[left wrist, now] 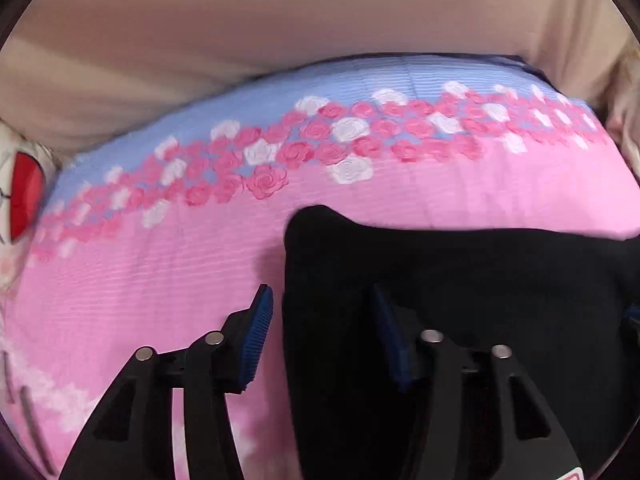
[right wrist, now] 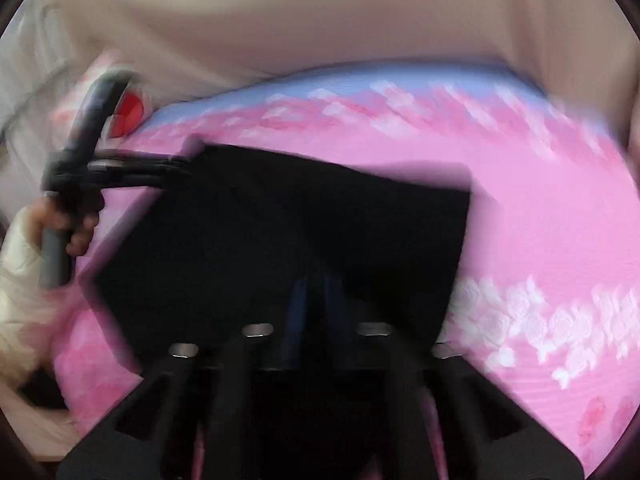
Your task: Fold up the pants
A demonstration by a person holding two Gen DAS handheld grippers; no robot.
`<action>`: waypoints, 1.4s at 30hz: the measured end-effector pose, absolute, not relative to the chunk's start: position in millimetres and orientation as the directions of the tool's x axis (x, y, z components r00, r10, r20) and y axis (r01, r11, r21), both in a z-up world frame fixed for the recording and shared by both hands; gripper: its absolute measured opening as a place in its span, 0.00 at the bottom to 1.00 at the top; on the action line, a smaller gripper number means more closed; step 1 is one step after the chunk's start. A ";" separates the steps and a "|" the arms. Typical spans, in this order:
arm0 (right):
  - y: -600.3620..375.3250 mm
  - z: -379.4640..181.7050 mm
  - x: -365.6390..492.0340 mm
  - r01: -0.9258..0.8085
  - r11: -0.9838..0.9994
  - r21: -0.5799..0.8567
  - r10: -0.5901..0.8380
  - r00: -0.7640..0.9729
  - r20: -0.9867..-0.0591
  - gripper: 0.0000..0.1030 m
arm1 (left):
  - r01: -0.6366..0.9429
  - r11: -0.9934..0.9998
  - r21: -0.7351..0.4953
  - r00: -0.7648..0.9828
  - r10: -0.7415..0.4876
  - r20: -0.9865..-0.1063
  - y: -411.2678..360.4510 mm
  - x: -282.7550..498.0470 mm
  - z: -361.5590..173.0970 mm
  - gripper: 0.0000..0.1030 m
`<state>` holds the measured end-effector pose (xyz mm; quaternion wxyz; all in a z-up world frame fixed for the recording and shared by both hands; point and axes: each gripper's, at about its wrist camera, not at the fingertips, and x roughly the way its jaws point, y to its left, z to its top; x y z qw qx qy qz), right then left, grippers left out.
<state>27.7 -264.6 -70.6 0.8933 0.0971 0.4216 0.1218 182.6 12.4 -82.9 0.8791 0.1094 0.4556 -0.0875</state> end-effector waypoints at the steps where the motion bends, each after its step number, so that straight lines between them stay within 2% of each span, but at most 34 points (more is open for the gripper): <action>1: -283.3 -73.1 28.2 -0.078 0.917 0.391 0.353 0.611 -0.708 0.00 | 0.253 0.962 0.102 0.570 -0.063 -0.819 13.8 185.7 -81.7 0.56; 2: -284.1 -63.6 24.4 -0.042 0.933 0.359 0.303 0.630 -0.715 0.00 | 0.254 0.959 0.124 0.587 -0.051 -0.808 11.9 185.8 -78.7 0.56; 3: -270.9 -50.1 19.7 -0.024 0.974 0.224 0.184 0.656 -0.731 0.06 | 0.250 0.957 0.149 0.609 -0.036 -0.793 9.6 185.1 -77.4 0.56; 4: -255.9 -37.2 14.0 -0.020 0.991 0.135 0.114 0.673 -0.731 0.06 | 0.248 0.955 0.160 0.618 -0.029 -0.786 8.6 186.3 -77.2 0.56; 7: -228.5 -22.3 3.3 -0.158 0.951 0.267 0.303 0.664 -0.684 0.05 | 0.261 0.953 0.154 0.646 -0.054 -0.761 9.9 177.3 -68.5 0.53; 8: -220.2 -41.1 6.9 -0.151 0.975 0.165 0.223 0.615 -0.757 0.05 | 0.261 0.950 0.174 0.667 -0.047 -0.743 11.4 171.4 -64.6 0.52; 9: -226.5 -57.2 9.1 -0.106 0.990 0.089 0.135 0.588 -0.798 0.00 | 0.259 0.944 0.202 0.694 -0.036 -0.719 12.3 164.8 -59.3 0.53; 10: -241.6 -66.3 7.9 -0.069 0.986 0.152 0.164 0.586 -0.794 0.00 | 0.260 0.938 0.232 0.726 -0.031 -0.687 13.4 153.3 -52.0 0.53; 11: -257.2 -62.5 2.5 0.002 0.960 0.280 0.223 0.599 -0.769 0.00 | 0.255 0.934 0.250 0.745 -0.025 -0.667 14.8 147.6 -46.8 0.53; 12: -255.5 -53.2 -2.9 0.035 0.967 0.252 0.178 0.618 -0.766 0.09 | 0.251 0.931 0.263 0.753 -0.018 -0.657 15.6 140.6 -43.3 0.53; 13: -240.2 -36.9 -13.2 0.026 0.989 0.142 0.089 0.666 -0.741 0.09 | 0.259 0.926 0.274 0.758 -0.019 -0.652 15.0 133.1 -40.2 0.53; 15: -216.4 -28.2 -21.8 -0.063 0.985 0.161 0.162 0.664 -0.730 0.07 | 0.266 0.922 0.282 0.760 -0.020 -0.649 13.0 123.6 -38.2 0.54; 16: -204.2 -37.1 -22.5 -0.112 0.975 0.191 0.219 0.623 -0.751 0.07 | 0.271 0.918 0.290 0.758 -0.018 -0.652 10.2 118.3 -39.0 0.55; 18: -201.7 -69.9 -19.4 -0.091 0.992 0.091 0.126 0.554 -0.823 0.04 | 0.277 0.916 0.291 0.749 -0.016 -0.663 7.2 112.2 -41.6 0.56; 19: -208.0 -78.0 -24.5 -0.077 0.991 0.105 0.130 0.553 -0.823 0.03 | 0.277 0.917 0.287 0.740 -0.013 -0.673 6.1 108.5 -44.0 0.57; 20: -221.1 -78.5 -30.8 -0.040 0.977 0.211 0.196 0.572 -0.796 0.03 | 0.280 0.916 0.288 0.727 -0.006 -0.687 4.6 104.5 -47.8 0.58; 21: -226.3 -74.6 -36.4 -0.008 0.974 0.227 0.191 0.570 -0.799 0.03 | 0.282 0.915 0.290 0.722 -0.003 -0.692 4.1 101.3 -49.9 0.59; 23: -216.5 -54.8 -48.4 -0.011 0.988 0.155 0.130 0.608 -0.783 0.13 | 0.288 0.914 0.287 0.699 0.004 -0.715 2.7 91.1 -56.5 0.61; 25: -208.9 -47.3 -52.2 -0.027 0.987 0.159 0.141 0.622 -0.770 0.22 | 0.292 0.916 0.276 0.689 -0.002 -0.724 1.4 80.6 -60.5 0.67; 27: -196.1 -46.5 -58.8 -0.046 0.996 0.074 0.087 0.638 -0.765 0.53 | 0.299 0.917 0.263 0.680 -0.011 -0.733 -0.4 72.9 -62.9 0.69; 29: -180.5 -47.3 -70.9 -0.079 0.996 -0.044 0.019 0.660 -0.751 0.60 | 0.304 0.921 0.245 0.661 -0.019 -0.750 -1.7 65.1 -65.4 0.69; 30: -170.2 -46.2 -77.7 -0.098 0.991 -0.091 -0.002 0.669 -0.744 0.60 | 0.302 0.922 0.244 0.658 -0.017 -0.753 -2.2 60.5 -66.5 0.69; 35: -146.0 -55.4 -66.4 -0.171 0.963 -0.209 -0.043 0.665 -0.745 0.59 | 0.295 0.919 0.260 0.654 0.004 -0.757 -4.3 47.8 -72.2 0.70; 37: -150.3 -57.6 -59.4 -0.169 0.961 -0.220 -0.058 0.655 -0.753 0.48 | 0.290 0.919 0.268 0.653 0.015 -0.757 -4.9 44.0 -73.9 0.70; 38: -157.8 -56.7 -55.6 -0.173 0.968 -0.183 -0.030 0.641 -0.767 0.32 | 0.289 0.919 0.270 0.653 0.017 -0.757 -4.4 42.0 -74.0 0.70; 39: -164.1 -53.2 -51.8 -0.165 0.976 -0.142 -0.006 0.632 -0.775 0.08 | 0.288 0.919 0.268 0.652 0.017 -0.758 -3.6 39.7 -73.7 0.70; 41: -176.9 -45.4 -47.7 -0.125 0.989 -0.074 0.022 0.628 -0.778 0.06 | 0.301 0.917 0.261 0.649 0.004 -0.761 0.3 32.3 -73.1 0.70; 42: -180.5 -37.0 -50.5 -0.112 0.993 -0.042 0.040 0.644 -0.764 0.06 | 0.311 0.915 0.259 0.645 -0.003 -0.764 3.5 28.2 -73.2 0.63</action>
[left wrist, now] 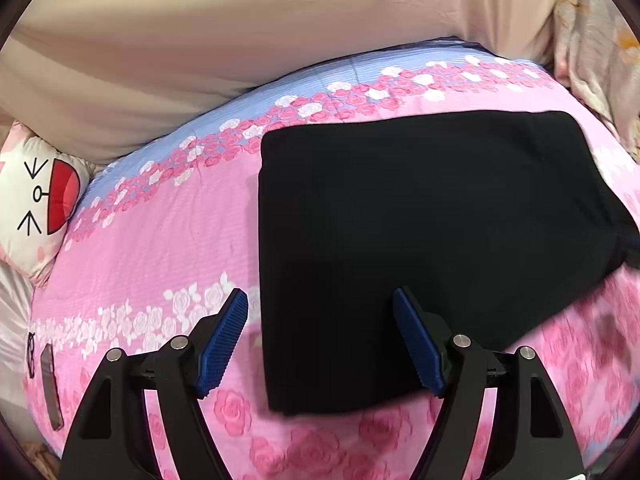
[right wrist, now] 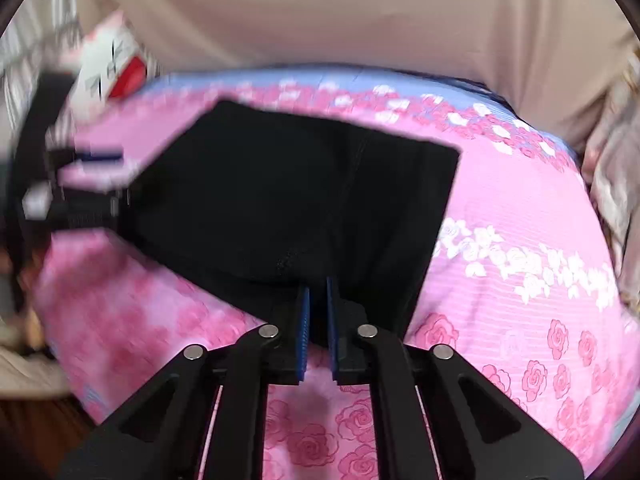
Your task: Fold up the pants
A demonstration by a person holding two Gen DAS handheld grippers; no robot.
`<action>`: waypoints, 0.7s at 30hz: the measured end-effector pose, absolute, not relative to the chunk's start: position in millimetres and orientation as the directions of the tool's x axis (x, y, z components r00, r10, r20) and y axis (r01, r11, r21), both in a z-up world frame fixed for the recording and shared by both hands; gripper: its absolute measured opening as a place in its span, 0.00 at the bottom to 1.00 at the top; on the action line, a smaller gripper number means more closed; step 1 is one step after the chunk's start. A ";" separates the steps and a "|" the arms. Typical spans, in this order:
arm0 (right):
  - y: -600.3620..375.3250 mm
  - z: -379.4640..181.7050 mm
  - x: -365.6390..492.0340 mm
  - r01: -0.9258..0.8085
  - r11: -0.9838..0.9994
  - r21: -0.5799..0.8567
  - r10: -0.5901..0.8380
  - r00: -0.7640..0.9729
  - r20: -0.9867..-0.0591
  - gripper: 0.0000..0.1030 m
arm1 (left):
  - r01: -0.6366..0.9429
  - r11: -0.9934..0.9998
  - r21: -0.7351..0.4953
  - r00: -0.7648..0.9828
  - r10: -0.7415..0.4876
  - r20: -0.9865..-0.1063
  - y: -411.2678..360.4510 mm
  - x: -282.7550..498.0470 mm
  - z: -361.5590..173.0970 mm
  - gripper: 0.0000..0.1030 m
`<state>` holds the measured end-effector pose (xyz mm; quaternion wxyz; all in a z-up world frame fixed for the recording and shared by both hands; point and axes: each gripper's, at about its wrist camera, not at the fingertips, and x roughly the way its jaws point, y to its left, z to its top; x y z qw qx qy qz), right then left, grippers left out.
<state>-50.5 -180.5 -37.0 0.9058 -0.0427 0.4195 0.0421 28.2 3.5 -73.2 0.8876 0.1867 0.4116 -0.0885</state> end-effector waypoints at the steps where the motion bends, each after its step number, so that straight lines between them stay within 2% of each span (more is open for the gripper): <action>1: -183.6 -29.8 -53.5 -0.104 0.995 -0.009 0.062 0.659 -0.750 0.05 | 0.317 0.916 0.246 0.638 -0.014 -0.770 10.7 22.2 -74.9 0.59; 2: -187.4 -23.5 -60.2 -0.110 0.993 0.031 0.097 0.669 -0.737 0.05 | 0.315 0.920 0.233 0.622 -0.015 -0.783 17.8 19.9 -79.1 0.54; 3: -197.4 -23.2 -66.4 -0.108 0.993 0.045 0.106 0.669 -0.736 0.05 | 0.312 0.925 0.219 0.599 -0.012 -0.801 25.7 19.6 -86.4 0.53; 4: -204.5 -38.8 -65.2 -0.096 0.994 0.056 0.105 0.640 -0.761 0.06 | 0.306 0.933 0.188 0.568 -0.020 -0.823 36.4 22.0 -98.7 0.55; 6: -215.2 -70.4 -63.7 -0.100 0.990 0.100 0.140 0.571 -0.809 0.05 | 0.287 0.952 0.105 0.564 -0.080 -0.822 54.0 25.6 -106.2 0.68; 9: -216.4 -57.0 -82.9 -0.106 0.979 0.175 0.202 0.625 -0.754 0.12 | 0.265 0.963 -0.060 0.531 -0.197 -0.824 82.3 22.4 -80.3 0.66; 10: -218.7 -47.9 -90.4 -0.100 0.978 0.183 0.204 0.646 -0.735 0.16 | 0.266 0.959 -0.097 0.540 -0.232 -0.809 90.2 18.9 -71.6 0.69; 11: -225.2 -39.3 -99.3 -0.075 0.977 0.199 0.197 0.673 -0.713 0.39 | 0.265 0.956 -0.128 0.548 -0.259 -0.795 99.4 16.4 -63.4 0.84; 12: -234.1 -34.8 -107.3 -0.042 0.976 0.214 0.183 0.690 -0.701 0.66 | 0.257 0.955 -0.150 0.554 -0.272 -0.787 106.6 15.6 -59.0 0.89; 15: -249.2 -34.3 -118.8 0.013 0.966 0.260 0.175 0.709 -0.683 0.69 | 0.241 0.933 -0.269 0.503 -0.357 -0.787 121.7 23.9 -66.0 0.89; 17: -256.1 -43.3 -121.7 0.012 0.932 0.362 0.248 0.707 -0.662 0.69 | 0.195 0.900 -0.391 0.423 -0.437 -0.794 126.3 31.2 -84.2 0.89; 19: -260.6 -51.5 -115.9 0.009 0.895 0.447 0.313 0.700 -0.642 0.68 | 0.166 0.827 -0.537 0.316 -0.561 -0.765 124.3 40.0 -106.4 0.89; 21: -259.7 -62.2 -109.9 0.027 0.863 0.505 0.347 0.694 -0.631 0.68 | 0.132 0.786 -0.604 0.338 -0.609 -0.718 126.1 43.5 -111.5 0.88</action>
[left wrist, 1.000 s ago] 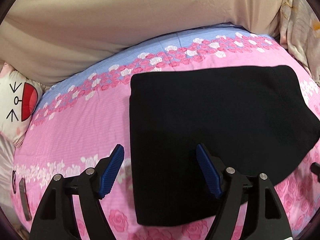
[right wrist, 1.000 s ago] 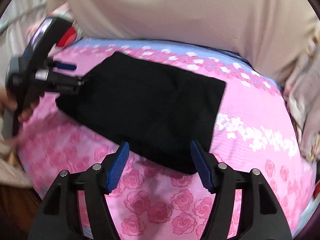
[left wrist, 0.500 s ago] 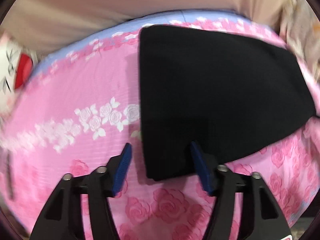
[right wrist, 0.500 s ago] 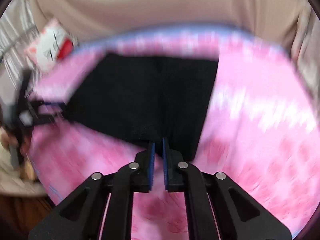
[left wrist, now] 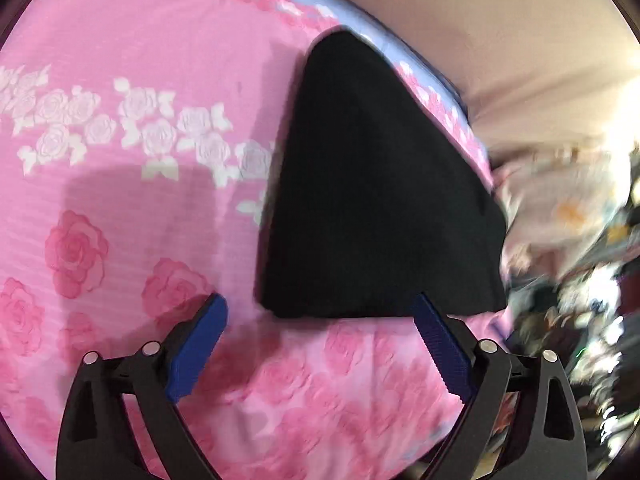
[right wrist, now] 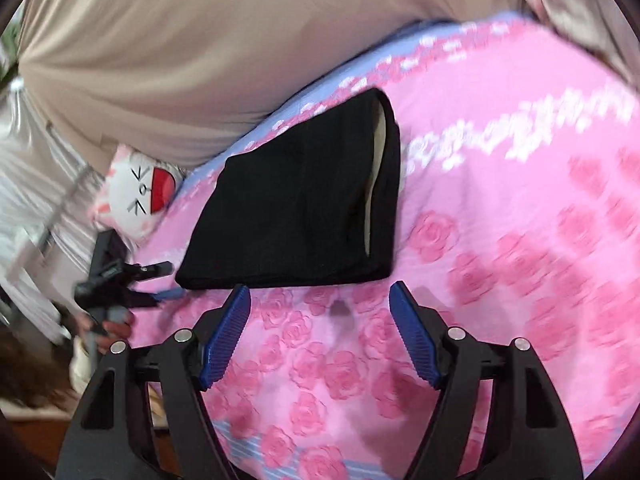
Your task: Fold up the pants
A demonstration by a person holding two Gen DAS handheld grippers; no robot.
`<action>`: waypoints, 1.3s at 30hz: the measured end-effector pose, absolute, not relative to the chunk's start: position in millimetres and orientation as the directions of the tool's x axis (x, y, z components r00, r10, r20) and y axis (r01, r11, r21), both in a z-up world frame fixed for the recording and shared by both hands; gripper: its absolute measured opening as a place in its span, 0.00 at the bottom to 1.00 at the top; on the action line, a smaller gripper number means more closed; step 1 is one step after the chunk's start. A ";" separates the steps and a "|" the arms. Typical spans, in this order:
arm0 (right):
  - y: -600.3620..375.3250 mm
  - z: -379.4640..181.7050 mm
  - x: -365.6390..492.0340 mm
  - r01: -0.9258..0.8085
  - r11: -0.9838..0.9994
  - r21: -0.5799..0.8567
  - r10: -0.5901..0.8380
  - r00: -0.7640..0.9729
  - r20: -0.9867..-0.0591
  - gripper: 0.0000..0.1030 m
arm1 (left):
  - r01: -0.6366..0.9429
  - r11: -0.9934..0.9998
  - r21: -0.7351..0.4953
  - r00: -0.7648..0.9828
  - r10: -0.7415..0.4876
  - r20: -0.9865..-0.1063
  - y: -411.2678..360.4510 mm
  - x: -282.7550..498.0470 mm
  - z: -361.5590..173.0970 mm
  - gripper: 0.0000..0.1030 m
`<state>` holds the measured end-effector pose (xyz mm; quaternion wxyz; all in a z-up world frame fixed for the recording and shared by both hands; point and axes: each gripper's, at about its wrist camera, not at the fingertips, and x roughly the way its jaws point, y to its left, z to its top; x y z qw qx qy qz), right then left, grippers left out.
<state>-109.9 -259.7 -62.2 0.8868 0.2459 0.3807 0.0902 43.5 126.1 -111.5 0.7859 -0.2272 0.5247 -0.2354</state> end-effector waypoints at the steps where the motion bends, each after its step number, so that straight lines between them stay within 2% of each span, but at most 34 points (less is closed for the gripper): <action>1: -261.0 -66.2 -106.5 0.040 0.848 0.528 0.358 0.692 -0.627 0.69 | 0.137 0.763 -0.632 0.332 -0.636 -0.696 124.3 48.7 -111.2 0.88; 3: -267.1 -74.2 -97.7 0.071 0.802 0.593 0.386 0.696 -0.605 0.69 | 0.115 0.717 -0.688 0.292 -0.686 -0.666 120.5 60.3 -117.6 0.72; 4: -270.4 -78.3 -90.3 0.088 0.781 0.618 0.393 0.699 -0.598 0.69 | 0.095 0.719 -0.688 0.287 -0.682 -0.673 118.1 65.8 -120.8 0.72; 5: -272.0 -83.2 -83.9 0.102 0.768 0.632 0.397 0.699 -0.595 0.68 | 0.102 0.731 -0.675 0.293 -0.670 -0.682 115.0 70.0 -119.0 0.47; 6: -271.7 -84.5 -78.4 0.114 0.772 0.625 0.379 0.707 -0.597 0.66 | 0.105 0.768 -0.632 0.285 -0.632 -0.721 109.2 73.2 -118.5 0.29; 7: -268.3 -84.9 -75.1 0.116 0.786 0.607 0.364 0.706 -0.607 0.53 | 0.108 0.774 -0.624 0.278 -0.626 -0.729 106.0 74.8 -117.7 0.26; 8: -266.2 -85.0 -69.1 0.125 0.794 0.594 0.355 0.698 -0.622 0.33 | 0.113 0.772 -0.625 0.277 -0.629 -0.727 105.2 75.1 -115.2 0.20; 11: -261.2 -68.3 -70.3 0.099 0.781 0.617 0.378 0.711 -0.593 0.23 | 0.170 0.772 -0.613 0.303 -0.633 -0.712 106.0 62.6 -92.3 0.15; 12: -258.3 -56.4 -76.8 0.069 0.772 0.632 0.398 0.722 -0.565 0.15 | 0.188 0.766 -0.614 0.305 -0.640 -0.705 106.9 57.2 -83.5 0.14; 15: -251.9 -37.3 -93.2 0.026 0.760 0.650 0.434 0.724 -0.536 0.14 | 0.221 0.765 -0.605 0.279 -0.644 -0.712 108.8 34.3 -65.6 0.14; 16: -252.2 -40.3 -99.4 0.041 0.774 0.631 0.420 0.713 -0.562 0.15 | 0.222 0.766 -0.603 0.254 -0.642 -0.723 108.9 25.0 -67.5 0.15; 18: -252.3 -63.2 -98.5 0.085 0.825 0.559 0.378 0.652 -0.657 0.27 | 0.191 0.796 -0.574 0.196 -0.604 -0.772 107.0 19.9 -95.7 0.18; 19: -256.3 -77.7 -99.5 0.123 0.836 0.535 0.357 0.618 -0.700 0.29 | 0.167 0.808 -0.564 0.173 -0.588 -0.790 113.5 22.5 -110.5 0.19; 20: -260.1 -88.3 -103.7 0.163 0.834 0.527 0.339 0.601 -0.724 0.28 | 0.117 0.801 -0.586 0.149 -0.598 -0.788 120.7 23.9 -125.1 0.21; 22: -262.1 -80.2 -115.9 0.155 0.838 0.524 0.323 0.633 -0.703 0.31 | 0.055 0.742 -0.668 0.163 -0.667 -0.727 138.2 22.6 -122.0 0.22; 23: -261.6 -65.7 -121.1 0.143 0.866 0.480 0.278 0.659 -0.699 0.34 | 0.073 0.750 -0.657 0.204 -0.656 -0.727 142.9 21.6 -108.7 0.22; 24: -262.9 -51.8 -123.5 0.133 0.882 0.452 0.246 0.687 -0.683 0.51 | 0.092 0.771 -0.631 0.248 -0.631 -0.735 144.3 21.7 -96.3 0.22; 25: -264.9 -42.0 -123.5 0.131 0.889 0.439 0.226 0.708 -0.669 0.64 | 0.122 0.815 -0.567 0.332 -0.571 -0.750 144.9 21.9 -78.0 0.22; 26: -270.8 -29.4 -119.4 0.125 0.897 0.425 0.203 0.737 -0.645 0.83 | 0.137 0.860 -0.492 0.404 -0.502 -0.765 143.1 23.1 -63.9 0.27; 27: -275.4 -22.2 -112.7 0.110 0.902 0.417 0.196 0.756 -0.624 0.88 | 0.130 0.901 -0.413 0.477 -0.422 -0.771 140.0 26.3 -50.3 0.37; 29: -281.5 -18.7 -82.1 0.080 0.926 0.369 0.182 0.762 -0.622 0.88 | 0.135 0.910 -0.391 0.525 -0.400 -0.751 133.0 32.0 -40.5 0.48; 32: -281.0 -36.7 -18.9 0.052 0.919 0.392 0.238 0.718 -0.653 0.88 | 0.181 0.906 -0.383 0.514 -0.419 -0.748 118.4 52.1 -45.9 0.55; 33: -281.4 -43.8 -5.3 0.047 0.916 0.398 0.253 0.703 -0.665 0.84 | 0.188 0.916 -0.355 0.501 -0.400 -0.767 110.4 58.1 -55.4 0.55; 34: -277.8 -51.5 9.6 0.032 0.918 0.395 0.267 0.687 -0.676 0.74 | 0.180 0.927 -0.329 0.494 -0.374 -0.785 103.8 65.5 -63.0 0.55; 35: -270.7 -56.7 22.9 -0.003 0.920 0.392 0.291 0.675 -0.678 0.46 | 0.176 0.935 -0.307 0.490 -0.354 -0.797 102.5 72.8 -70.3 0.55; 36: -260.9 -60.2 33.6 -0.020 0.926 0.376 0.296 0.657 -0.693 0.34 | 0.164 0.945 -0.282 0.487 -0.326 -0.810 99.4 75.7 -78.3 0.55; 38: -236.7 -50.0 41.5 -0.102 0.926 0.365 0.342 0.640 -0.688 0.22 | 0.121 0.958 -0.259 0.494 -0.284 -0.821 109.5 83.5 -91.3 0.57; 39: -224.4 -35.7 40.9 -0.144 0.927 0.346 0.352 0.647 -0.676 0.21 | 0.102 0.958 -0.269 0.493 -0.283 -0.822 113.4 83.9 -91.8 0.57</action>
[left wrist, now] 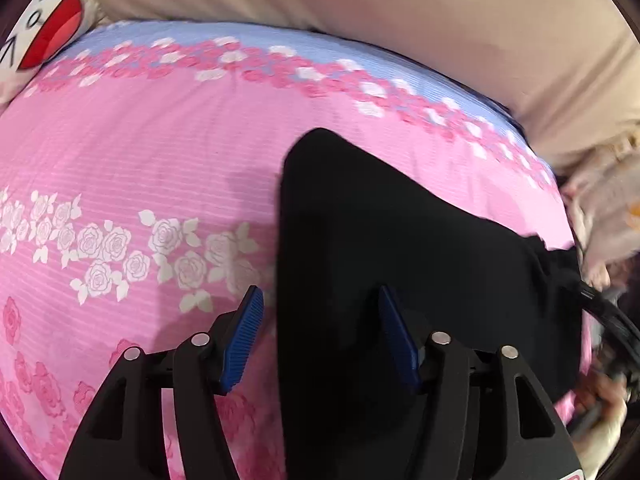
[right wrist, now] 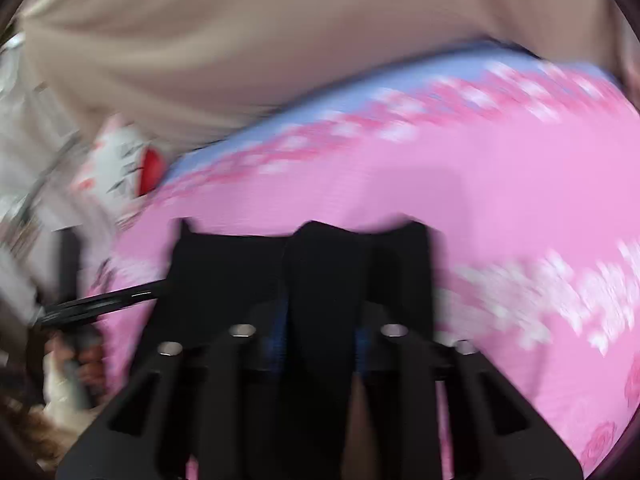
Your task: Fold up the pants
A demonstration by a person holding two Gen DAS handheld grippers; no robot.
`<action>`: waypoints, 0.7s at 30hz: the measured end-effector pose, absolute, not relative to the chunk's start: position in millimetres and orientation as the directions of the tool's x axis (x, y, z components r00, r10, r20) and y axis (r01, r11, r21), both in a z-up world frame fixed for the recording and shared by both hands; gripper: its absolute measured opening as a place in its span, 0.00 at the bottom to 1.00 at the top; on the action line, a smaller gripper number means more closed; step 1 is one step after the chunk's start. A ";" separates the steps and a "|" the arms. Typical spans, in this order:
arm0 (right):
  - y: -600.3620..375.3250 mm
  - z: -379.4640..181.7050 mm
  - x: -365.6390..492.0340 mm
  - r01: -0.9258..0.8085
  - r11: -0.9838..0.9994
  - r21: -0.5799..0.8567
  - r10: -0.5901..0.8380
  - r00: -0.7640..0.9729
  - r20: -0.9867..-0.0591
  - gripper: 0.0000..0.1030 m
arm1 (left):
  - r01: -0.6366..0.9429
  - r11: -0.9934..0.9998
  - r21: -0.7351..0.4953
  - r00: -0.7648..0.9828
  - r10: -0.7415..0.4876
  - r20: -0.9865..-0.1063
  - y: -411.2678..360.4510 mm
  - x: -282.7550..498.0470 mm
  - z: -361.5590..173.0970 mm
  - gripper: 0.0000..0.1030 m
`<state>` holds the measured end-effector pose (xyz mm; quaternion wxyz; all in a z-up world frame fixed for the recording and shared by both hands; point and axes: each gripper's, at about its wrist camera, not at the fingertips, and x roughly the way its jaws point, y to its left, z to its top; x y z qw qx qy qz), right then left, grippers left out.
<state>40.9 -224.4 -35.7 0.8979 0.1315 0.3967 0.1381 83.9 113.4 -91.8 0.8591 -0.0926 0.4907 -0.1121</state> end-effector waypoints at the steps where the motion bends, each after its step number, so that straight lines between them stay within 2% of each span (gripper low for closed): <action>1: -210.2 -16.7 39.0 -0.187 0.933 0.307 0.350 0.667 -0.658 0.21 | 0.089 0.954 -0.287 0.496 -0.293 -0.817 118.1 86.2 -88.0 0.57; 3: -194.4 29.2 32.3 -0.284 0.926 0.249 0.377 0.725 -0.576 0.21 | 0.082 0.958 -0.275 0.525 -0.277 -0.805 118.7 90.5 -80.5 0.57; 4: -195.9 34.1 35.2 -0.287 0.928 0.238 0.373 0.733 -0.569 0.22 | 0.080 0.968 -0.238 0.552 -0.242 -0.798 119.5 92.1 -74.5 0.57; 5: -203.8 29.6 46.9 -0.262 0.943 0.205 0.332 0.733 -0.593 0.29 | 0.078 0.974 -0.211 0.562 -0.218 -0.798 118.0 94.1 -73.0 0.60; 6: -213.6 12.0 61.7 -0.212 0.962 0.174 0.274 0.717 -0.641 0.41 | 0.075 0.980 -0.183 0.565 -0.193 -0.802 116.1 96.6 -74.3 0.64; 8: -245.7 -50.2 83.7 -0.048 0.993 0.111 0.118 0.600 -0.791 0.42 | 0.078 0.985 -0.156 0.532 -0.173 -0.829 113.7 99.3 -83.8 0.64; 9: -262.6 -70.2 78.0 0.014 0.985 0.171 0.132 0.567 -0.813 0.43 | 0.083 0.982 -0.172 0.520 -0.190 -0.833 115.1 96.6 -86.0 0.64; 10: -270.5 -72.9 68.7 0.017 0.967 0.256 0.198 0.587 -0.785 0.43 | 0.085 0.977 -0.198 0.510 -0.213 -0.834 119.1 91.4 -87.6 0.64; 11: -280.7 -71.8 51.9 0.014 0.936 0.351 0.271 0.608 -0.746 0.51 | 0.081 0.973 -0.215 0.500 -0.227 -0.836 122.0 88.4 -88.7 0.64; 12: -285.7 -68.5 38.9 0.019 0.931 0.365 0.274 0.624 -0.732 0.66 | 0.081 0.966 -0.244 0.487 -0.252 -0.836 125.7 83.8 -88.8 0.64; 14: -292.6 -61.9 11.7 0.020 0.928 0.372 0.266 0.663 -0.700 0.83 | 0.079 0.938 -0.337 0.441 -0.336 -0.832 131.7 72.9 -93.3 0.69; 15: -295.2 -63.2 2.4 -0.002 0.910 0.414 0.308 0.671 -0.675 0.83 | 0.074 0.923 -0.377 0.418 -0.373 -0.828 133.6 68.0 -97.2 0.71; 18: -297.7 -82.2 -10.7 0.000 0.857 0.516 0.407 0.616 -0.675 0.83 | 0.029 0.871 -0.491 0.354 -0.468 -0.810 136.7 53.9 -113.6 0.74; 21: -286.0 -102.5 -16.4 0.010 0.857 0.516 0.411 0.591 -0.694 0.86 | 0.051 0.873 -0.485 0.383 -0.466 -0.797 135.2 39.6 -114.1 0.77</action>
